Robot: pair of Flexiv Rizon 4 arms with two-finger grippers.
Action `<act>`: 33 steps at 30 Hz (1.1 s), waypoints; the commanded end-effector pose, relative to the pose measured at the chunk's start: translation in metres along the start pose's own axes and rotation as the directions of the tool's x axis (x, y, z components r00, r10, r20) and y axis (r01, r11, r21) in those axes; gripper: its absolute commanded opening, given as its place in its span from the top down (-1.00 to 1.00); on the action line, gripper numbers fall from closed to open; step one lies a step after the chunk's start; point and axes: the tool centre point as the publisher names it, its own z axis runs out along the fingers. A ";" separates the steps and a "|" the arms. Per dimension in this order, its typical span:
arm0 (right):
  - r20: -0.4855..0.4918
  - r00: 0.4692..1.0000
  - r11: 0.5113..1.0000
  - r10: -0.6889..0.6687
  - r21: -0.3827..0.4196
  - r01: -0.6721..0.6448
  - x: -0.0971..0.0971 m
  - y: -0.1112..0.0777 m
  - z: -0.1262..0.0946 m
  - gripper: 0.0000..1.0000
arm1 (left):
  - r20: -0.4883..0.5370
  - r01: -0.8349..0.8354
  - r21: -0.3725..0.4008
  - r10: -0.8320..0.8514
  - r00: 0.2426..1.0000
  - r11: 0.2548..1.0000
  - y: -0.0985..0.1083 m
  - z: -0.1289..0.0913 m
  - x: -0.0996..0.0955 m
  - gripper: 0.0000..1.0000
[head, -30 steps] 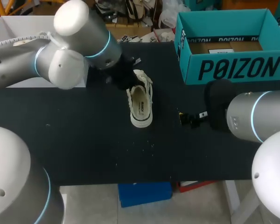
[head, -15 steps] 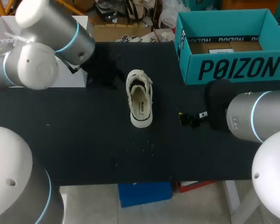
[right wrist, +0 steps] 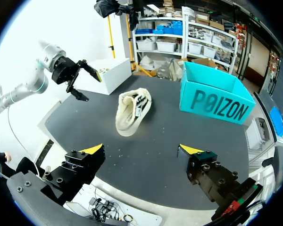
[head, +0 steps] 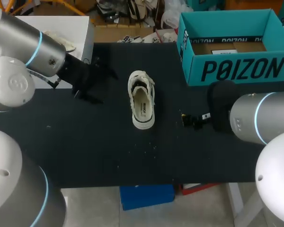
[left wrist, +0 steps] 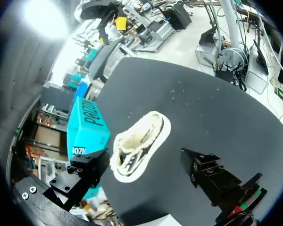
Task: Take the shoe out of the shoebox, open the shoe tongue, remove and reinsert the insole, then place the shoe into the shoebox
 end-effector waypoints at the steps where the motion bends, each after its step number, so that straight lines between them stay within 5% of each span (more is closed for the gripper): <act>1: 0.004 1.000 1.000 0.001 -0.005 -0.001 0.002 -0.001 0.002 -1.00 | 0.094 0.221 0.018 -0.222 0.971 0.975 0.007 0.005 0.006 -1.00; 13: 0.004 1.000 1.000 0.001 -0.005 -0.001 0.002 -0.001 0.002 -1.00 | 0.147 0.597 0.129 -0.611 0.778 0.792 0.028 -0.019 0.020 -1.00; 21: 0.004 1.000 1.000 0.001 -0.005 -0.001 0.002 -0.001 0.002 -1.00 | 0.061 0.608 0.148 -0.621 0.782 0.780 0.016 -0.029 0.032 -1.00; 27: 0.082 0.986 0.984 -0.148 0.112 0.138 -0.011 0.020 0.015 -1.00 | -0.010 0.573 0.124 -0.576 0.817 0.810 0.009 -0.027 0.044 -1.00; 33: 0.092 0.969 0.959 -0.228 0.194 0.207 -0.004 0.034 0.036 -1.00 | -0.010 0.573 0.124 -0.576 0.817 0.810 0.009 -0.027 0.044 -1.00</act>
